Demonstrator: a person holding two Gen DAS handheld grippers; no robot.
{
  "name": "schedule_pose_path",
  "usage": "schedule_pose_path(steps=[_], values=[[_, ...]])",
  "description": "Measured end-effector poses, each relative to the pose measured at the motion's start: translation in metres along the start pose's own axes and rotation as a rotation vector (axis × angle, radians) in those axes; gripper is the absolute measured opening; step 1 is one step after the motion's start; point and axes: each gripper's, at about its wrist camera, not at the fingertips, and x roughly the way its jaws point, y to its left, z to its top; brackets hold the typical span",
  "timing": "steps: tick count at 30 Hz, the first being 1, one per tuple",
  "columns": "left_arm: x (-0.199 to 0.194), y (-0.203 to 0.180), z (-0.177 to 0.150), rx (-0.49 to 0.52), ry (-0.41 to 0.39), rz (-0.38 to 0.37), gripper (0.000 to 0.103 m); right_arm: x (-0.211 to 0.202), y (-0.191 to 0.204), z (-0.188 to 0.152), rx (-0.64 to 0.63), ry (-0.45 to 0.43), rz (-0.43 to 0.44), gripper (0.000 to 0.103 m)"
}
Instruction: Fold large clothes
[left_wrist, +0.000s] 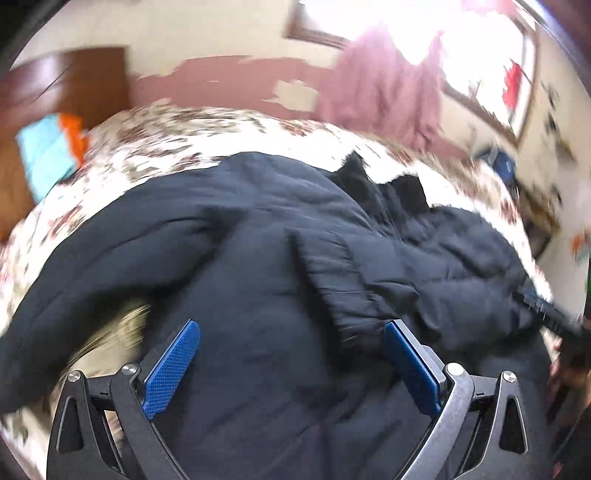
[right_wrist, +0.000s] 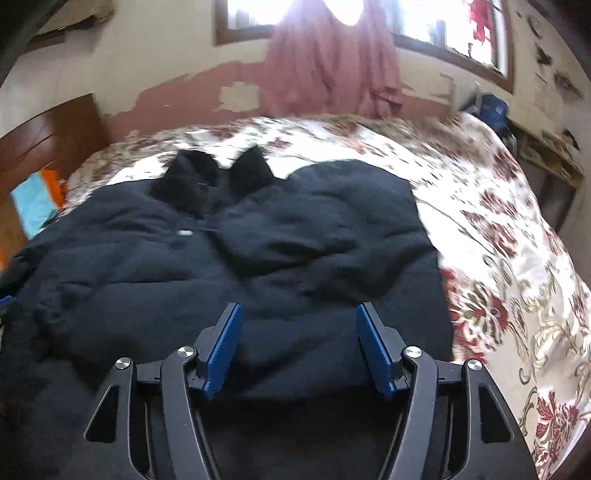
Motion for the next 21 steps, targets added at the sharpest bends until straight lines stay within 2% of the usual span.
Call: schedule_pose_path(steps=[2, 5, 9, 13, 16, 19, 21], values=[[-0.019, 0.03, -0.006, -0.073, -0.01, 0.031, 0.101, -0.011, 0.024, 0.001, -0.037, -0.006, 0.031, 0.062], [-0.042, 0.079, -0.017, -0.187, -0.011, 0.081, 0.101, -0.024, 0.069, 0.003, -0.097, -0.019, 0.126, 0.066], [-0.062, 0.148, -0.041, -0.364, -0.012, 0.053, 0.101, -0.025, 0.134, 0.004, -0.168, -0.016, 0.232, 0.067], [-0.077, 0.215, -0.071, -0.576, -0.026, 0.017, 0.101, -0.01, 0.193, 0.002, -0.196, -0.006, 0.283, 0.067], [-0.078, 0.25, -0.087, -0.691, -0.04, 0.031, 0.101, 0.003, 0.226, 0.001, -0.18, -0.004, 0.274, 0.067], [-0.075, 0.286, -0.108, -0.824, -0.055, 0.022, 0.101, 0.019, 0.249, 0.003, -0.133, 0.008, 0.222, 0.067], [-0.07, 0.301, -0.115, -0.874, -0.058, 0.014, 0.101, 0.027, 0.26, 0.005, -0.113, 0.012, 0.179, 0.067]])
